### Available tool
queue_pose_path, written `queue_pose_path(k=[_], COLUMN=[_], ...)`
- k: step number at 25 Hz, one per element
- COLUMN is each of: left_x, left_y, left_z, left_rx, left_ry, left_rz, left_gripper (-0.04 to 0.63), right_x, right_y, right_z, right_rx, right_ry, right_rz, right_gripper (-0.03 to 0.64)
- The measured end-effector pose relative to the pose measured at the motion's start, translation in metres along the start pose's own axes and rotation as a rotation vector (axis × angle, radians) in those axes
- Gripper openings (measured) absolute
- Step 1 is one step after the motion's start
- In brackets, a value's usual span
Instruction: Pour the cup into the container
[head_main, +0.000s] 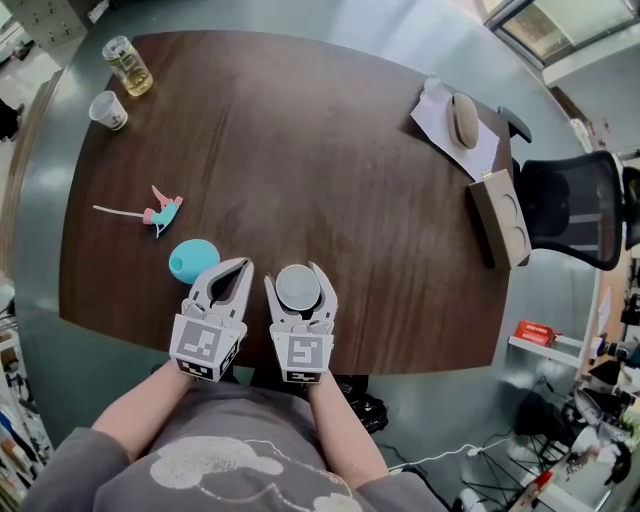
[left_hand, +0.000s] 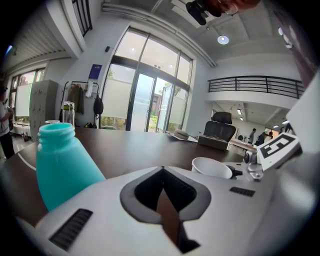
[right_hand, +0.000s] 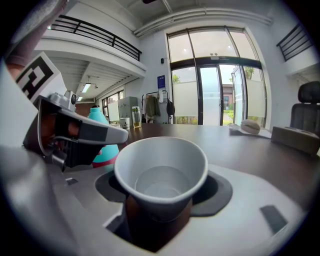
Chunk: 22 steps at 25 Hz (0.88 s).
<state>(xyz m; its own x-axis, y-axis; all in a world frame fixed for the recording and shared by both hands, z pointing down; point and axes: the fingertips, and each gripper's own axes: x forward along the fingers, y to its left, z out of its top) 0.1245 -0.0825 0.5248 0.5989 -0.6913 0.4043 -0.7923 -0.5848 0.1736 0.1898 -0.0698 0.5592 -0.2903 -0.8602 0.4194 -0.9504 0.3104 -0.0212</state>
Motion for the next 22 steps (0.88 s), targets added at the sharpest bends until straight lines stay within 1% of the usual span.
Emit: queue_pose_path(k=[8, 15, 19, 22], left_x=[-0.011, -0.031, -0.051, -0.065], left_y=[-0.004, -0.015, -0.02, -0.024], left_z=[0.0, 0.018, 0.03, 0.041], left_rx=[0.002, 0.022, -0.014, 0.007], left_ry=[-0.016, -0.069, -0.094, -0.118], left_rz=[-0.022, -0.052, -0.092, -0.124], left_gripper=[0.008, 0.008, 0.008, 0.008], right_x=[-0.008, -0.027, -0.036, -0.043], right_y=[0.007, 0.015, 0.023, 0.028], right_z=[0.006, 0.03, 0.045, 0.055], right_rx=[0.008, 0.022, 0.011, 0.01], right_ry=[-0.005, -0.042, -0.053, -0.052], right_rz=[0.005, 0.004, 0.01, 0.015], right_gripper=[0.304, 0.302, 0.302, 0.302])
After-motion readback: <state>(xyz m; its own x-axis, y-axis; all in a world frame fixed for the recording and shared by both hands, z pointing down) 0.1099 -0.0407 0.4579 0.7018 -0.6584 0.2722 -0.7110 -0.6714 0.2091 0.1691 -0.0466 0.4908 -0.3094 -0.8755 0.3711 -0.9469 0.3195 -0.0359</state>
